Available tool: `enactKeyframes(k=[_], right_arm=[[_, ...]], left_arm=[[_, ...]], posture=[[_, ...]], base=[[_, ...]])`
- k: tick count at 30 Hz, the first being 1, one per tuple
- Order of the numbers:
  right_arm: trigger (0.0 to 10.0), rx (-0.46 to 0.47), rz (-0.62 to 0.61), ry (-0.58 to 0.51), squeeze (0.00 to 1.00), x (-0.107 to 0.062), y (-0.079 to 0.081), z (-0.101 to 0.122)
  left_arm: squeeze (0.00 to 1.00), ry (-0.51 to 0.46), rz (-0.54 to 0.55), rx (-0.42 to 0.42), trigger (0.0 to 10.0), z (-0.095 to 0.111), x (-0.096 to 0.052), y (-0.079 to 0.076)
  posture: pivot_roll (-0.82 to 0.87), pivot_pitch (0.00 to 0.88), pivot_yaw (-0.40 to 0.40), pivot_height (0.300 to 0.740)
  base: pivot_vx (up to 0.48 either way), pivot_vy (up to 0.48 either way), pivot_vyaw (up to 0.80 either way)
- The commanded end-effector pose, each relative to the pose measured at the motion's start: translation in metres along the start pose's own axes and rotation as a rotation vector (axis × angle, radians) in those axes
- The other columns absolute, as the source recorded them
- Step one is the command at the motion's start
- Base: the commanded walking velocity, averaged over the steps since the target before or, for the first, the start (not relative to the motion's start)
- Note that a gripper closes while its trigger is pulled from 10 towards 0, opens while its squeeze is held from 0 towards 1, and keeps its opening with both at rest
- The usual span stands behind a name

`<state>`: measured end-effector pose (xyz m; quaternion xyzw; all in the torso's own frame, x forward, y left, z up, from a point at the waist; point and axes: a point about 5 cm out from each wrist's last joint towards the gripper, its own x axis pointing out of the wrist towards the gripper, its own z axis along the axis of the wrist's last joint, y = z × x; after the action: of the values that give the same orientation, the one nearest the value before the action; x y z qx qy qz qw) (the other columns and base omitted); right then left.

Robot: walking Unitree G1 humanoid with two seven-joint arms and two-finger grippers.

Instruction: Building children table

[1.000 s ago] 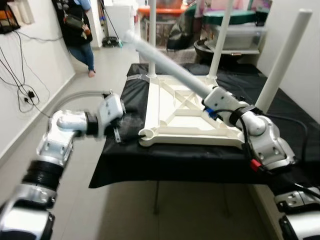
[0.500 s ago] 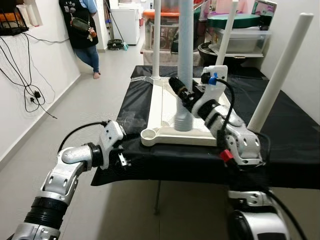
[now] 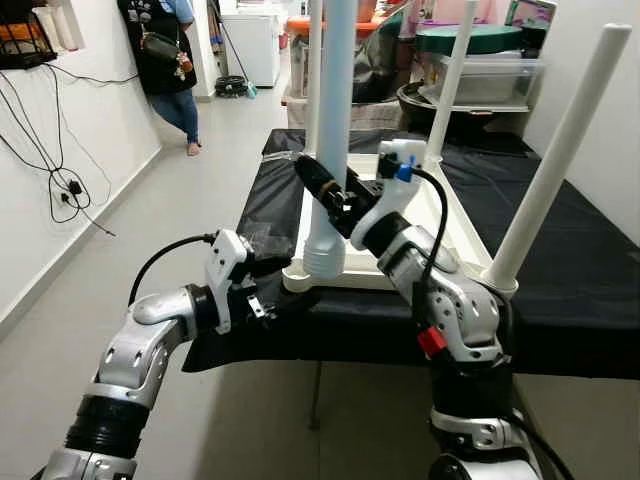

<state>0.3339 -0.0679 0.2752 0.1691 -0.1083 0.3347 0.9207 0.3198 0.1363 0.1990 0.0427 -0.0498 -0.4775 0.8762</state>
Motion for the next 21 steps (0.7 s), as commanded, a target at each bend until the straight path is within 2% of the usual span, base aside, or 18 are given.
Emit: enactKeyframes(k=[1, 4, 10, 15, 21], right_arm=[[0.0, 0.009, 0.031, -0.005, 0.0, 0.0, 0.008, -0.001], [0.0, 0.012, 0.034, 0.002, 0.0, 0.0, 0.01, -0.005], [0.0, 0.018, 0.04, 0.007, 0.0, -0.001, 0.013, -0.006], [0.0, 0.025, 0.053, 0.011, 0.0, -0.004, 0.017, -0.008], [0.0, 0.024, 0.061, 0.013, 0.0, -0.008, 0.019, -0.009]], left_arm=[[0.0, -0.013, -0.04, -0.048, 10.0, 0.0, 0.007, -0.003], [0.0, -0.026, -0.08, -0.07, 10.0, 0.002, 0.012, -0.006], [0.0, -0.029, -0.088, -0.091, 10.0, 0.003, 0.015, -0.003], [0.0, -0.067, -0.088, -0.168, 10.0, 0.007, 0.023, 0.004], [0.0, -0.085, -0.008, -0.195, 10.0, 0.006, 0.026, 0.012]], posture=[[0.05, 0.0, -0.048, 0.74], [0.05, 0.0, -0.048, 0.74], [0.05, 0.0, -0.046, 0.74], [0.03, 0.0, -0.036, 0.74], [0.03, 0.0, -0.034, 0.74]], base=[[0.0, 0.0, 0.0], [0.0, 0.0, 0.0], [0.0, 0.0, 0.0], [0.0, 0.0, 0.0], [0.0, 0.0, 0.0]])
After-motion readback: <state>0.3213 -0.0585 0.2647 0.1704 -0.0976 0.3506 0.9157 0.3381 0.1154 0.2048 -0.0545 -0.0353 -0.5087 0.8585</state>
